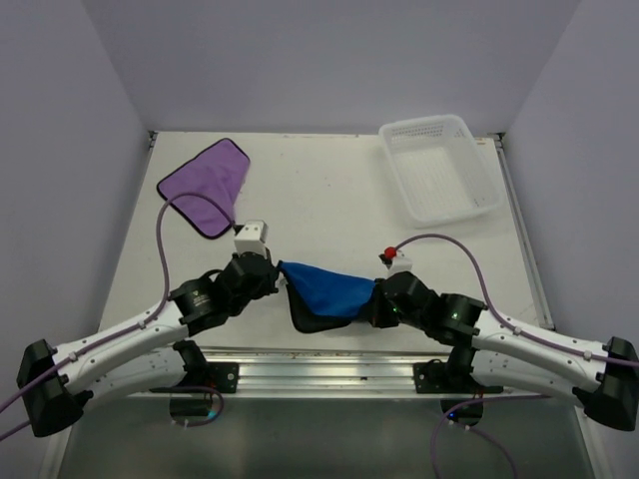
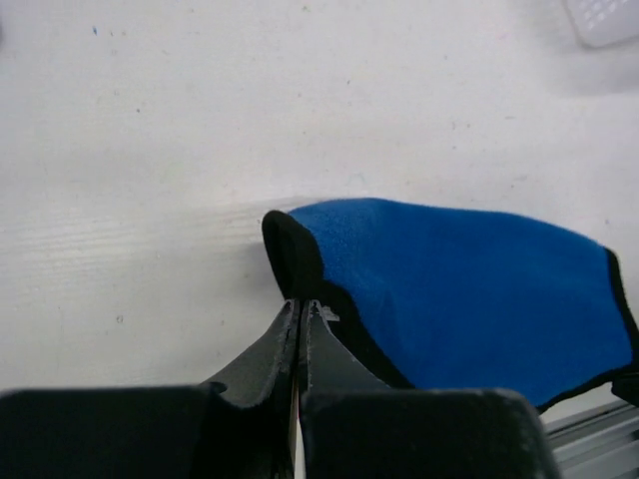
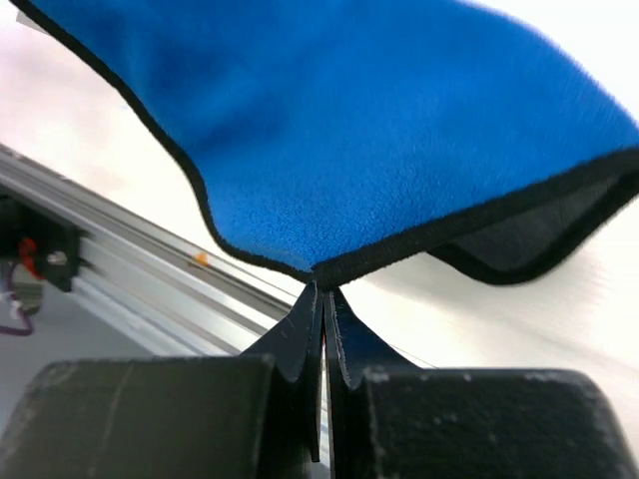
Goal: Roll the towels
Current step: Fold the towel
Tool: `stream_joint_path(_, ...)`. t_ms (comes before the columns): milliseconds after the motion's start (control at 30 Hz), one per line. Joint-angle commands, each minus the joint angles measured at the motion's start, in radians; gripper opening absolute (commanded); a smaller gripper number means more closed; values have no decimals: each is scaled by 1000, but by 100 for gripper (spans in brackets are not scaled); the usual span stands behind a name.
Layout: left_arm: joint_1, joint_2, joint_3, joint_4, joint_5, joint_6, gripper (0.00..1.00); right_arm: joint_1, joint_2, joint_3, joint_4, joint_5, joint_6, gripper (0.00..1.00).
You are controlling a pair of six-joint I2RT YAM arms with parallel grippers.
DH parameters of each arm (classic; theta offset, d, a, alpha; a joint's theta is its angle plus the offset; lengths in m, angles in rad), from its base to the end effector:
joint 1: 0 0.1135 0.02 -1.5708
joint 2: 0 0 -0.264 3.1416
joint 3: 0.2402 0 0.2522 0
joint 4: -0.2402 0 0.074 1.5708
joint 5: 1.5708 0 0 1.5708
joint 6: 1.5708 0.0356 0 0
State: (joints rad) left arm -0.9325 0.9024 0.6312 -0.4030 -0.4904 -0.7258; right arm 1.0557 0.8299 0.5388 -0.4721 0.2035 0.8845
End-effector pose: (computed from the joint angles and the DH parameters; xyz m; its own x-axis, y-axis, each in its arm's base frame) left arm 0.1272 -0.1433 0.2471 -0.6029 -0.1700 -0.7795 0.1191 0.9469 -0.2986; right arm 0.0912 0.1464 0.2202 -0.8195 0.0904 -0.5660 -0.2311 0.8516 0.4705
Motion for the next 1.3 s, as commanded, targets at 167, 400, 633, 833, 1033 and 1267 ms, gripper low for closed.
stream_joint_path(167, -6, -85, 174, -141, -105, 9, 0, 6, 38, 216, -40, 59, -105, 0)
stream_joint_path(400, -6, -94, 278, -210, -157, 23, 0, 6, 81, 314, -51, 108, -121, 0)
stream_joint_path(633, -6, -111, 341, -299, -171, -15, 0, 6, 5, 343, -71, 209, -53, 0)
stream_joint_path(833, -6, -177, 317, -293, -105, -9, 0, 6, -31, 331, -66, 172, -28, 0)
stream_joint_path(1033, -6, -207, 312, -316, -53, 2, 0, 6, -72, 335, -69, 113, -25, 0)
stream_joint_path(1267, -6, -252, 346, -321, -8, 12, 0, 7, -61, 377, -68, 33, -35, 0)
